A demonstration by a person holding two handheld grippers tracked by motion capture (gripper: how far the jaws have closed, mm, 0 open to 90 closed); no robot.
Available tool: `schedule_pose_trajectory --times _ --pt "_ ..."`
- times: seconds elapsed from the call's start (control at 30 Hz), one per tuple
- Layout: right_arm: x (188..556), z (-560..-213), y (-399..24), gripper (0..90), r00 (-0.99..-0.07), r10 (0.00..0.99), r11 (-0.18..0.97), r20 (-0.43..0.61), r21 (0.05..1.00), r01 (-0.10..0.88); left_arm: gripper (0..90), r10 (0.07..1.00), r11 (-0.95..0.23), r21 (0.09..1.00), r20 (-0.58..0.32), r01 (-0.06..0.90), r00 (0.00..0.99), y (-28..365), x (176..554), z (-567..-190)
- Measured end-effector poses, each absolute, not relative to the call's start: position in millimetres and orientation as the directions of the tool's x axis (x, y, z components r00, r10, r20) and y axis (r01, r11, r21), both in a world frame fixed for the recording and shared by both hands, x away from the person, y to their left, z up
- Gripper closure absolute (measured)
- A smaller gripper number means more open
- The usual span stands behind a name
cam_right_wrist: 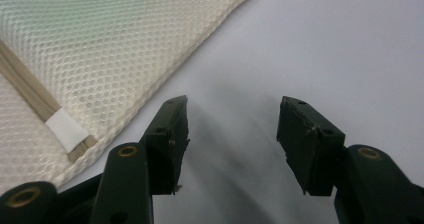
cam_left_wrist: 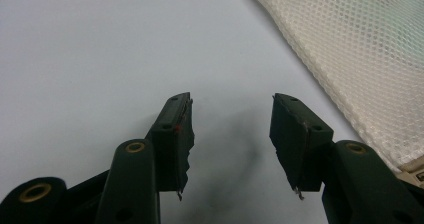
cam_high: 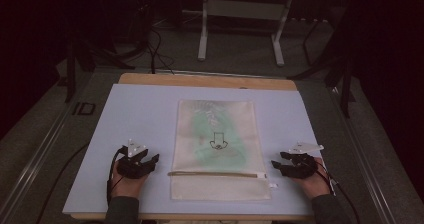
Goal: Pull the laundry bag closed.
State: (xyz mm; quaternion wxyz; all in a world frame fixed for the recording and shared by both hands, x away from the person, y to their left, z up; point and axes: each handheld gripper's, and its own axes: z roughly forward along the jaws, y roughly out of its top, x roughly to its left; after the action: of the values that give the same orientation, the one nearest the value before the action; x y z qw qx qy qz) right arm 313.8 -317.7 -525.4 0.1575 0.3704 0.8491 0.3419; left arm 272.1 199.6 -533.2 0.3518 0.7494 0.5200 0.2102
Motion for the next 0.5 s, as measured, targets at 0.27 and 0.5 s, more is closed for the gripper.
schedule_pose_trajectory --times 0.27,0.5 --pt "312.2 -523.7 -314.7 46.2 -0.693 0.721 0.523 -0.029 0.679 0.516 51.3 0.921 -0.221 0.744 -0.053 0.63 0.386 198.2 271.7 -533.2" --pt "311.4 -522.9 -311.4 45.9 -0.709 0.704 0.552 -0.042 0.662 0.508 52.6 0.917 -0.218 0.745 -0.065 0.63 0.393 199.2 271.6 -532.7"
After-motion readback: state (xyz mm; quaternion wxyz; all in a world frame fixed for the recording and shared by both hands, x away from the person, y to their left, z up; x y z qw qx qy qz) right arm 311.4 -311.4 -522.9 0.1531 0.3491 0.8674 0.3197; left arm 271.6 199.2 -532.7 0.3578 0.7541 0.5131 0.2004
